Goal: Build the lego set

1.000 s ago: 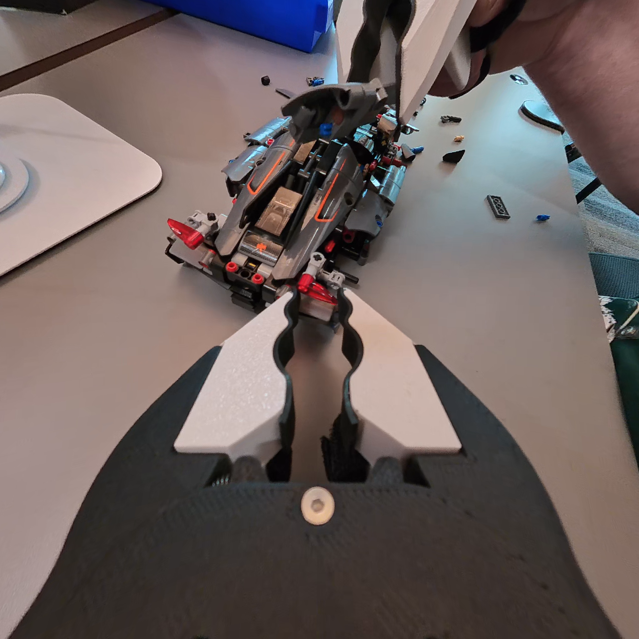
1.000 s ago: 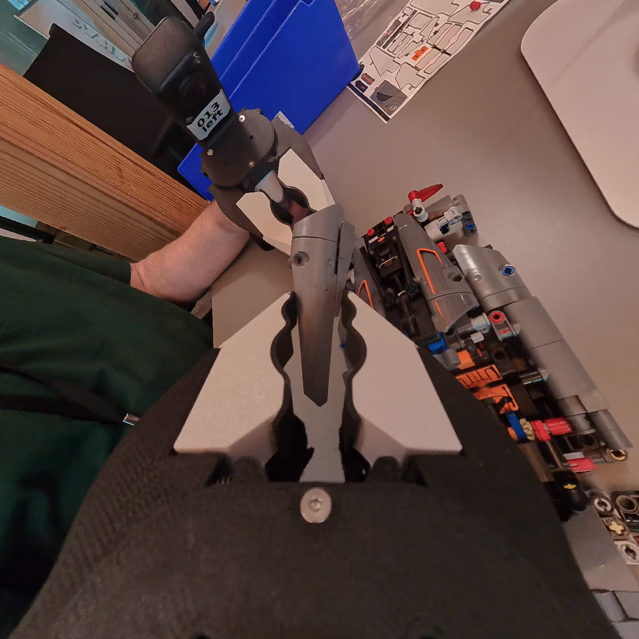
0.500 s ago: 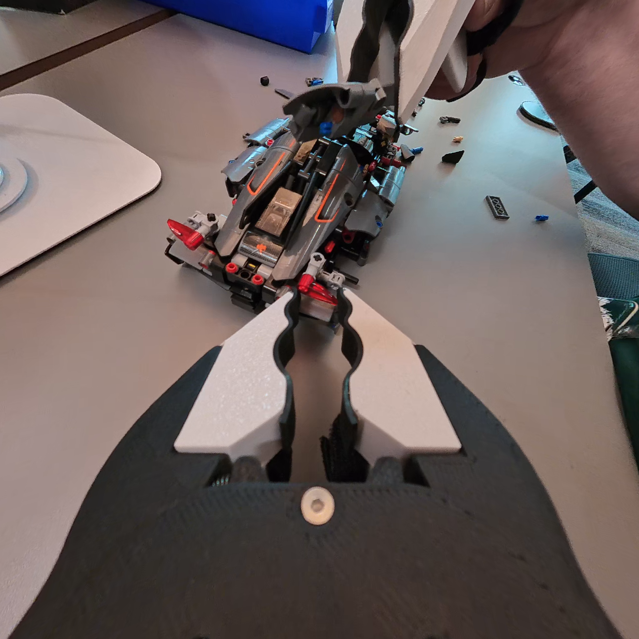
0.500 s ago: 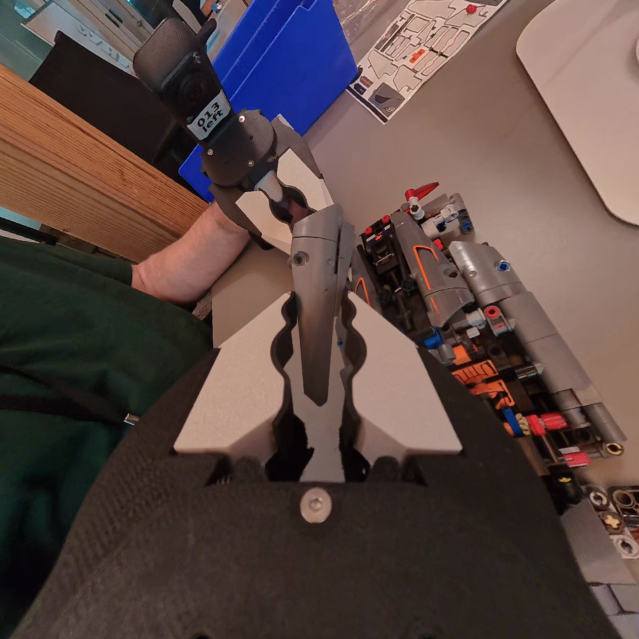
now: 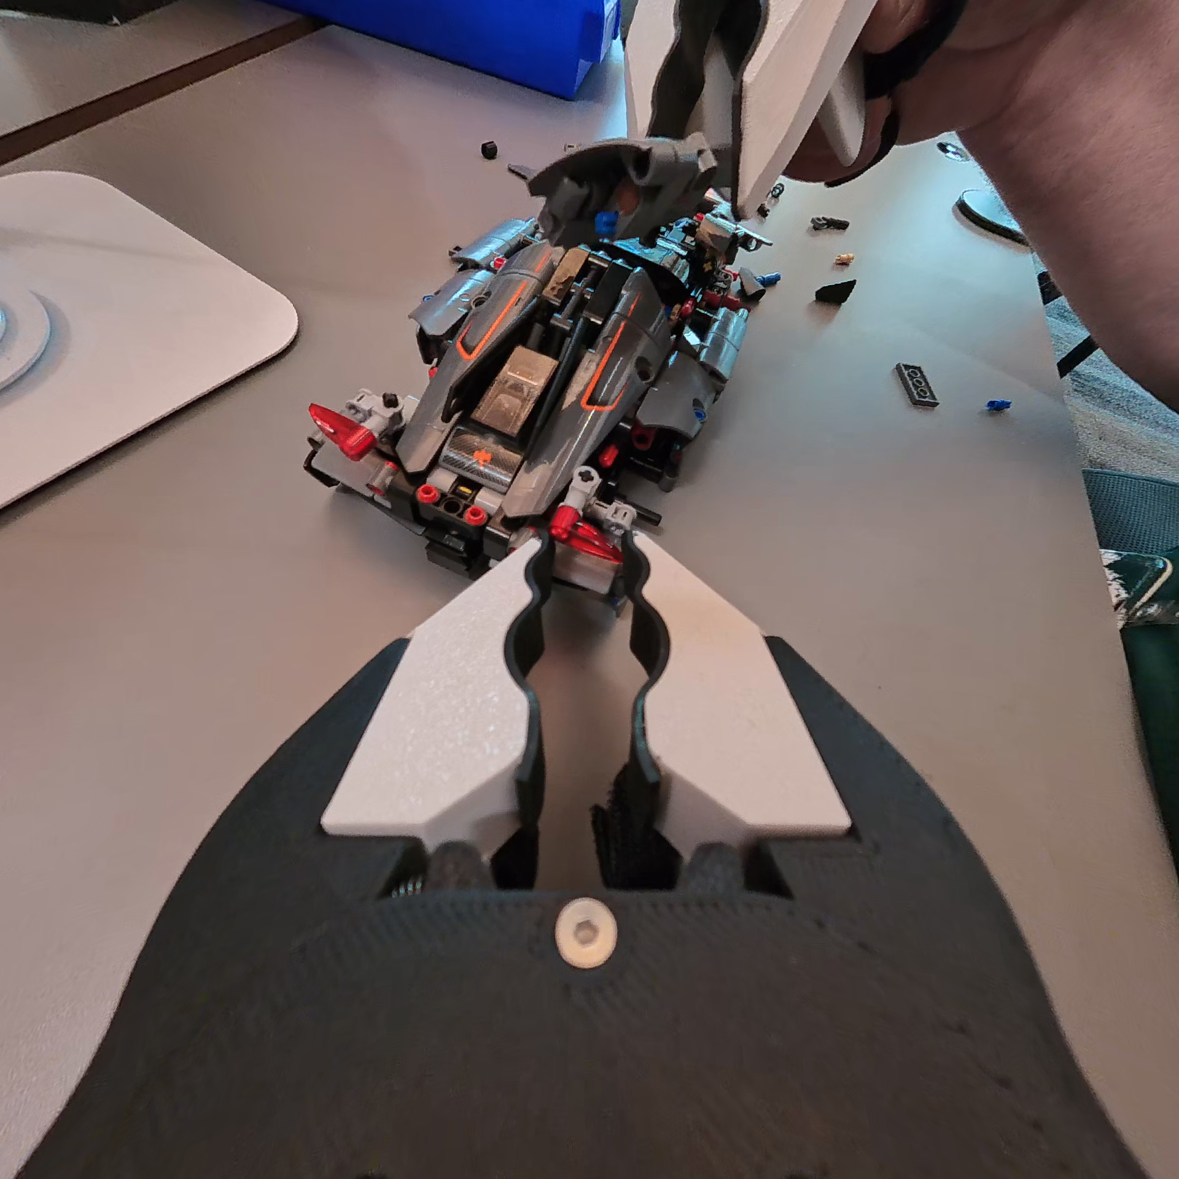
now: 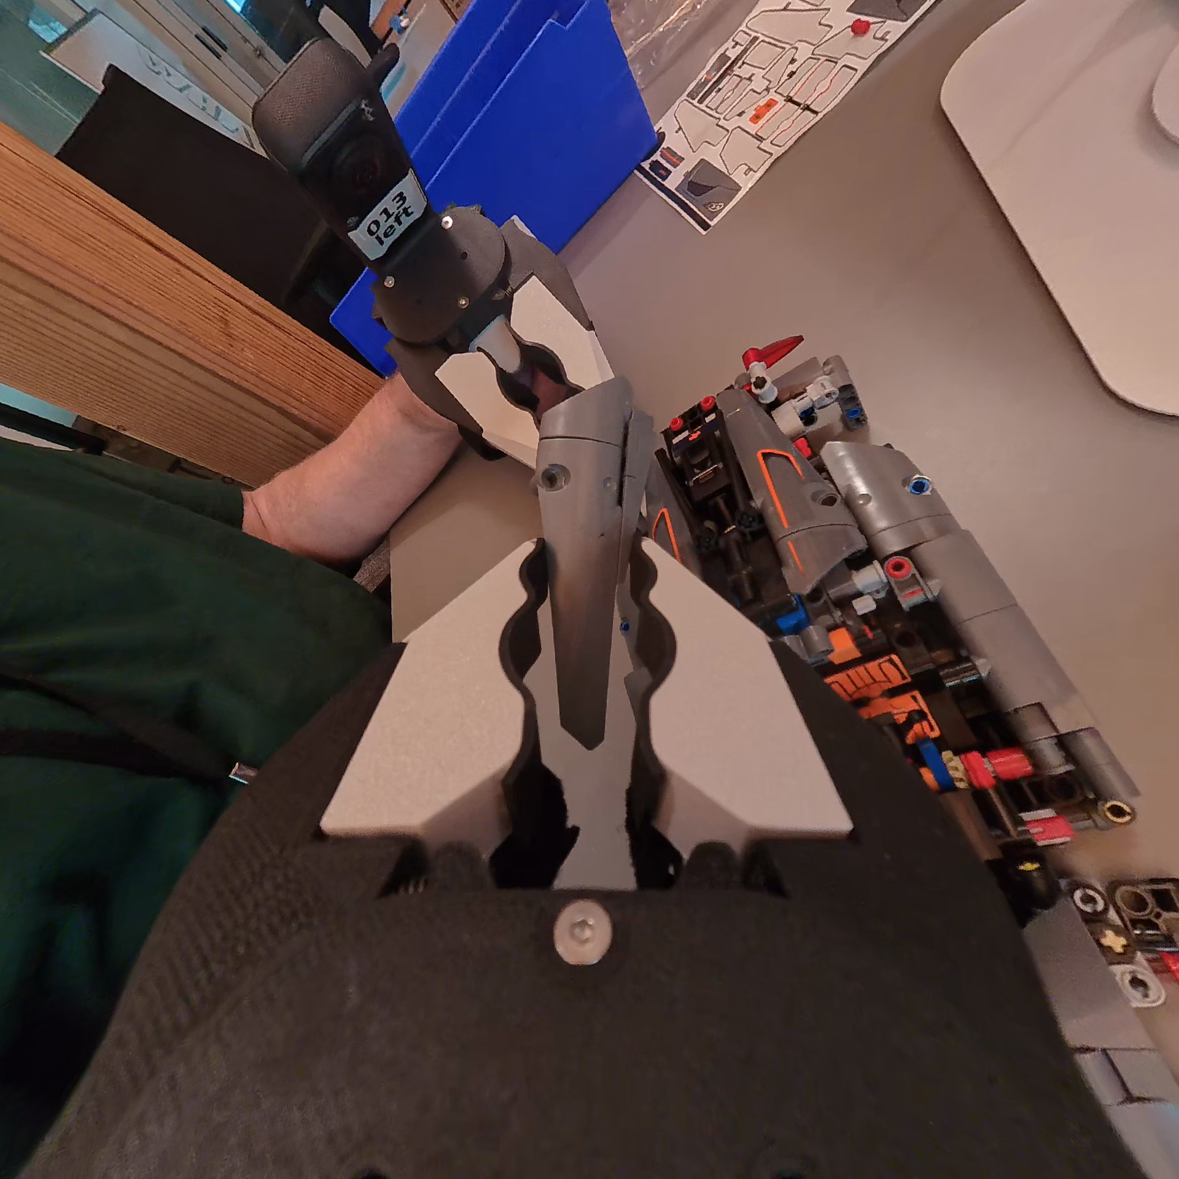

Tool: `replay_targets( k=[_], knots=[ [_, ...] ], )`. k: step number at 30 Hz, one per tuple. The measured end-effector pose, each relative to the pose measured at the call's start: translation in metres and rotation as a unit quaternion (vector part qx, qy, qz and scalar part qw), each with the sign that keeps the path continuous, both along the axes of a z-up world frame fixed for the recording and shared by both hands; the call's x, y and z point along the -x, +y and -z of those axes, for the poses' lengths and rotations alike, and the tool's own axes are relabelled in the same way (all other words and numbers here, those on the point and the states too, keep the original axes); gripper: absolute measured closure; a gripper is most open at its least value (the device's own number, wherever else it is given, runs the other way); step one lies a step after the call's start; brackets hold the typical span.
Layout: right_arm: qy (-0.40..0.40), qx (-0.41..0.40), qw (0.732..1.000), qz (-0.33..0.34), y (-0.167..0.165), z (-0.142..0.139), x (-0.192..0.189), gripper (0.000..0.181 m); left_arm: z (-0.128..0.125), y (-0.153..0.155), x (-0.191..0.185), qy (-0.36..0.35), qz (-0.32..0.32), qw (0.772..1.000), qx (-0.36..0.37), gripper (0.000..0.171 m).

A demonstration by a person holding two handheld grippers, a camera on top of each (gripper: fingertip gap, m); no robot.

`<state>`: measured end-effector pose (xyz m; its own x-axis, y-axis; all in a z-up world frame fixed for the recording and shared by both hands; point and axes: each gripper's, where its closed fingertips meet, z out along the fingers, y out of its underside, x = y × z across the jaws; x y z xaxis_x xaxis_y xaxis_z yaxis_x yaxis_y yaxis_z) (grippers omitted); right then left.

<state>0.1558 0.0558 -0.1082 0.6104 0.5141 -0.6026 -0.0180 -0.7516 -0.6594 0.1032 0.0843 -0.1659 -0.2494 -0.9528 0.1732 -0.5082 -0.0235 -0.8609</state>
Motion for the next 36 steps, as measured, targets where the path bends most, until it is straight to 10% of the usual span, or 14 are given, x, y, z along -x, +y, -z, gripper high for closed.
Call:
replay_targets(
  k=[36],
  knots=[
    [-0.003,-0.033,0.998,0.046,-0.004,-0.021,-0.032,0.158,-0.001,0.001,-0.001,-0.004,-0.004,1.000,-0.013,0.152]
  ],
)
